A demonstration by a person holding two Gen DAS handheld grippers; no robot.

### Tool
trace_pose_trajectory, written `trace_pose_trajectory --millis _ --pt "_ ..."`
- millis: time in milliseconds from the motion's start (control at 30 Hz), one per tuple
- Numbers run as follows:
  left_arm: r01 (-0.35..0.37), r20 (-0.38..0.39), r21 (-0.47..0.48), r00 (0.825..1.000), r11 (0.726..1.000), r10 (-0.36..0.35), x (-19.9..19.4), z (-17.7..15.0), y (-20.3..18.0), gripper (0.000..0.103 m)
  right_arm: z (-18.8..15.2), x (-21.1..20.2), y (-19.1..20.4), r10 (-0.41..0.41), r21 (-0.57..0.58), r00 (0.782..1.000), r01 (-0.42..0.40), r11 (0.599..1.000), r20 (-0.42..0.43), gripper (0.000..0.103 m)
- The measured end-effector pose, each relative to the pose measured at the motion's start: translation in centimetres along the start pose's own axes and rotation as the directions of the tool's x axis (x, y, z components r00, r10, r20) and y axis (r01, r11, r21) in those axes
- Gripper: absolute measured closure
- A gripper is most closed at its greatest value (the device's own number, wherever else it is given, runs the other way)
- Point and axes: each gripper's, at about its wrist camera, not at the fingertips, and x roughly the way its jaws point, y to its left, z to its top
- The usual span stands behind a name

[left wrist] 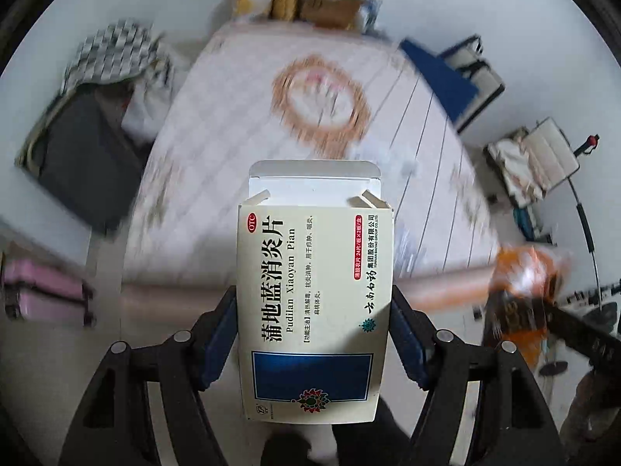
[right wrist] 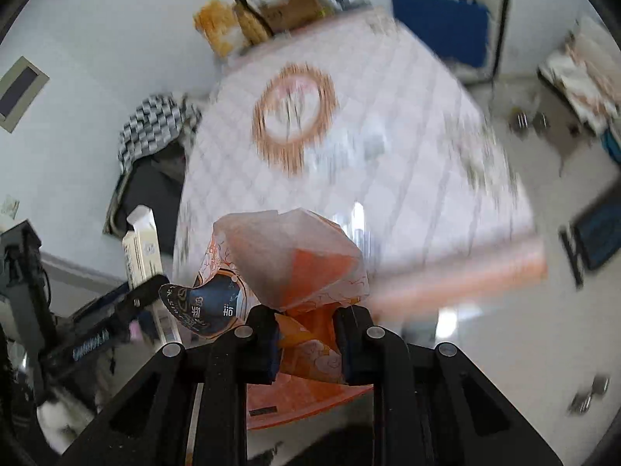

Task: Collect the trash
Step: 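Carry both items over the trash bin and open both tools to drop them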

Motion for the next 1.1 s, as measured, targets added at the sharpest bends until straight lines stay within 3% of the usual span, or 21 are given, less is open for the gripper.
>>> trace_pose_trajectory --millis 167,267,367,467,633,733,833,867,900,933,1000,1067,1100 --pt "-0.021 -0.173 -0.064 0.985 0.998 0.01 3.6 -8.2 4.2 0.033 -11.6 3.8 -1.8 -0.012 0.065 0.978 0.026 0.998 -0.208 0.08" --pt "-0.024 -0.254 -0.113 0.967 0.993 -0.006 8.4 -12.5 5.8 0.033 -17.0 9.1 -4.0 -0.048 0.077 0.948 0.075 0.994 -0.313 0.08" --pt "0.023 -0.302 -0.163 0.951 0.986 -0.072 14.6 -15.5 6.6 0.033 -20.8 15.8 -6.8 -0.093 0.071 0.923 0.129 0.989 -0.374 0.08" --pt "0.037 -0.332 -0.226 0.936 0.973 -0.113 22.6 -17.9 7.8 0.033 -23.5 22.5 -10.0 -0.088 0.12 0.912 0.147 0.982 -0.401 0.079" --pt "0.047 -0.38 -0.325 0.908 0.945 -0.176 37.1 -20.4 10.2 0.033 -27.2 35.5 -16.0 -0.074 0.202 0.921 0.162 0.966 -0.383 0.079" --pt "0.059 -0.398 -0.319 0.898 0.946 -0.189 42.6 -20.7 10.4 0.032 -29.2 42.4 -18.9 -0.057 0.245 0.925 0.158 0.956 -0.376 0.079" --pt "0.043 -0.431 -0.264 0.888 0.963 -0.158 47.0 -20.4 10.0 0.028 -29.4 47.3 -20.1 -0.026 0.269 0.92 0.141 0.953 -0.39 0.077" --pt "0.037 -0.443 -0.251 0.884 0.967 -0.149 47.7 -20.3 9.9 0.023 -30.1 48.5 -20.4 -0.019 0.273 0.917 0.138 0.952 -0.398 0.073" --pt "0.038 -0.455 -0.244 0.878 0.969 -0.149 48.5 -20.2 9.8 0.011 -30.2 49.4 -21.0 -0.022 0.27 0.914 0.143 0.952 -0.406 0.067" --pt "0.039 -0.46 -0.242 0.875 0.969 -0.15 48.7 -20.3 9.8 0.008 -30.5 50.1 -21.3 -0.019 0.271 0.914 0.14 0.952 -0.406 0.055" --pt "0.051 -0.453 -0.255 0.876 0.966 -0.165 48.7 -19.6 9.7 0.008 -30.7 50.6 -21.6 -0.006 0.279 0.917 0.128 0.952 -0.4 0.045" --pt "0.047 -0.442 -0.252 0.883 0.966 -0.159 47.8 -19.7 9.9 0.008 -30.8 50.2 -21.6 0.018 0.291 0.923 0.103 0.951 -0.385 0.024" --pt "0.044 -0.433 -0.252 0.888 0.967 -0.154 47.4 -19.9 10.0 0.008 -30.8 49.8 -21.5 0.003 0.277 0.926 0.11 0.955 -0.379 0.021"
